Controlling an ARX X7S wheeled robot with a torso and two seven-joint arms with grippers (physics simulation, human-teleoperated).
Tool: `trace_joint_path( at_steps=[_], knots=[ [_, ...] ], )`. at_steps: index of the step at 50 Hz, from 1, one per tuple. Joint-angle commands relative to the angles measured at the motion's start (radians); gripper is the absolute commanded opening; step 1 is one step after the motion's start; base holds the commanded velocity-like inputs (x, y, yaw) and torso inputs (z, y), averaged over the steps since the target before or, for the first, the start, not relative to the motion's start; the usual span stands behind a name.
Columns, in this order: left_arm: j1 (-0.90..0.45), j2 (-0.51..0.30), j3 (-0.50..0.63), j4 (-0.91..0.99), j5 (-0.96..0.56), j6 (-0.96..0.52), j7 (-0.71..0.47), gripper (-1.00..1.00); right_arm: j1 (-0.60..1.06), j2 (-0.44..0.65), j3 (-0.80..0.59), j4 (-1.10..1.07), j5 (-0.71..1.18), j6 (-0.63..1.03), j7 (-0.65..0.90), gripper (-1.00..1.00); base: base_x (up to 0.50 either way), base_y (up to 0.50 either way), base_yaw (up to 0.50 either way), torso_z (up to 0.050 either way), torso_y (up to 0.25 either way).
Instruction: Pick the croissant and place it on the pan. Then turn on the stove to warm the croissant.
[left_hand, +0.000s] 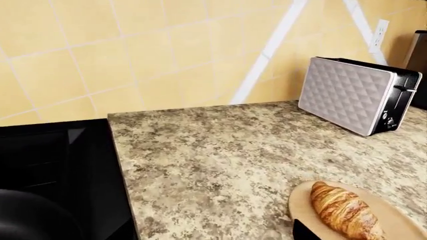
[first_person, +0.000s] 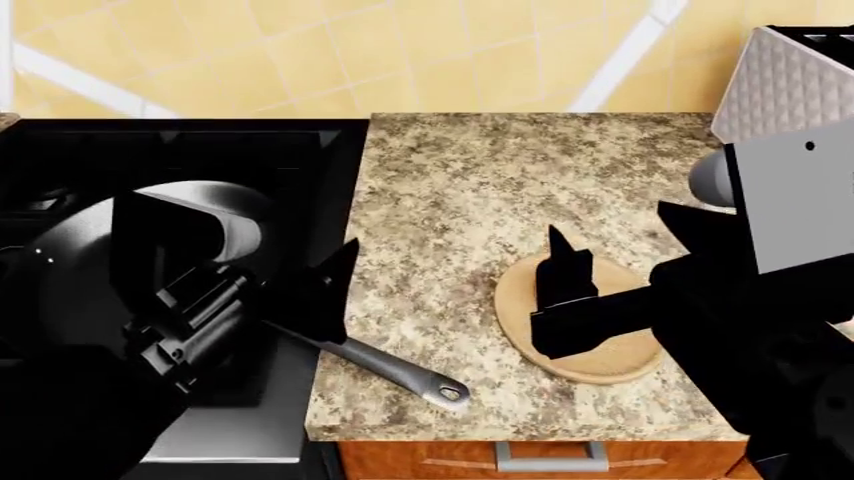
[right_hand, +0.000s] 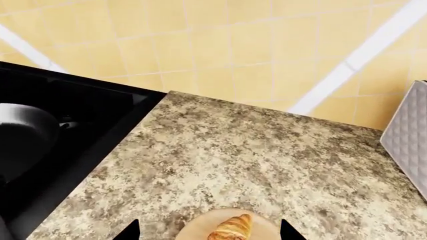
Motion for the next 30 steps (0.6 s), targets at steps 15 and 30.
trace_joint_path(
  at_steps=[15, 30],
  knots=[
    [0.011, -0.011, 0.046, -0.056, 0.043, 0.063, 0.033, 1.00, 0.246, 0.064, -0.222, 0.304, 0.327, 0.042, -0.004, 1.00, 0.00, 0.00, 0.00, 0.000, 0.000],
    [0.005, -0.020, 0.053, -0.083, 0.049, 0.092, 0.053, 1.00, 0.326, 0.033, -0.291, 0.551, 0.320, 0.161, -0.099, 1.00, 0.00, 0.00, 0.00, 0.000, 0.000]
  ],
)
